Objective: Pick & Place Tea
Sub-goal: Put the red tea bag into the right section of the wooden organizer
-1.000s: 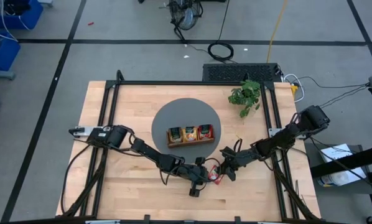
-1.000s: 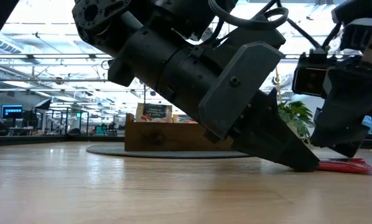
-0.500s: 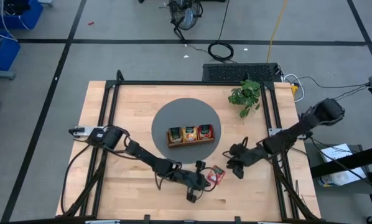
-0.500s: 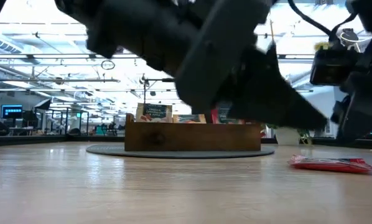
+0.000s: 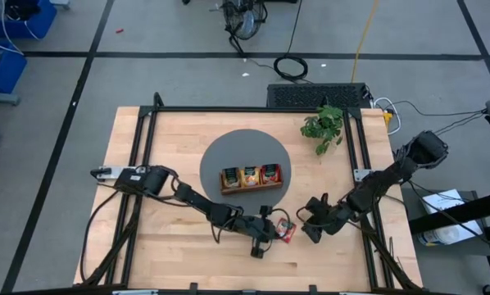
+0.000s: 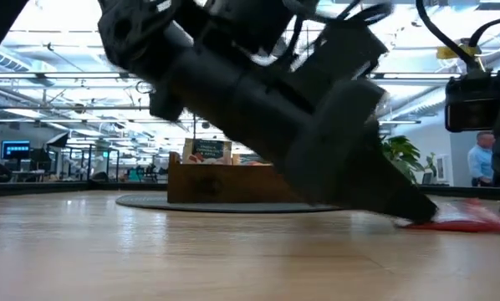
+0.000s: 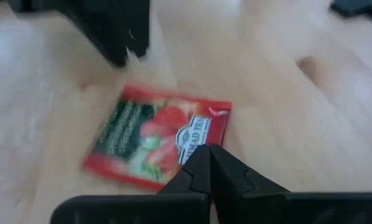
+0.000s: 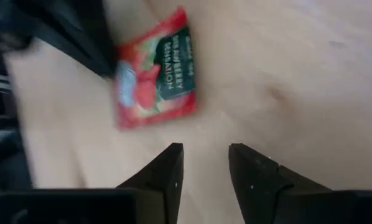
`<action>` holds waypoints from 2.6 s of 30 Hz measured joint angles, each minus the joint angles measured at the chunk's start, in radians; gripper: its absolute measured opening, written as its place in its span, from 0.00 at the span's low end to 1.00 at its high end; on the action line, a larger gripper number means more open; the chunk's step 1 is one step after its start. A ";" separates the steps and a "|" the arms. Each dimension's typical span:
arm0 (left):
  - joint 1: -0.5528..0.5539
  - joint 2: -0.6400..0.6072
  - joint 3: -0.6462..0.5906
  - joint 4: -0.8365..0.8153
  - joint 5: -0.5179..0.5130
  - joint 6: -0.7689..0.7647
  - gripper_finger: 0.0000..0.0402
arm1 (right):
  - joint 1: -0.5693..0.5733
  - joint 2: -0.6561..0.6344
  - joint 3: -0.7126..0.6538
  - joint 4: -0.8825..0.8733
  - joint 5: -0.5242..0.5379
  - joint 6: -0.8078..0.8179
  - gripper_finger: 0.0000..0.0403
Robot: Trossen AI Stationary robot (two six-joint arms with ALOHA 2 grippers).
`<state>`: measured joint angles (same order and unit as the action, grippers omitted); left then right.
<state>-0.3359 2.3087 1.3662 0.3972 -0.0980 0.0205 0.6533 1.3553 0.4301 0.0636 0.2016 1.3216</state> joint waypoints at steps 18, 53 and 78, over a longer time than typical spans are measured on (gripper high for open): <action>0.010 0.028 0.002 0.027 0.049 -0.048 0.01 | -0.037 0.132 -0.086 0.325 0.087 0.002 0.33; -0.057 -0.126 -0.003 -0.209 -0.060 -0.002 0.17 | -0.049 0.035 -0.092 0.324 0.106 -0.454 0.00; -0.267 -0.256 0.001 -0.788 -0.494 -0.315 0.18 | -0.435 -0.057 0.397 -0.357 0.340 -1.478 0.00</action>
<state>-0.6033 2.0522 1.3674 -0.3906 -0.5920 -0.2940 0.2185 1.2984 0.8268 -0.2933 0.5421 -0.1559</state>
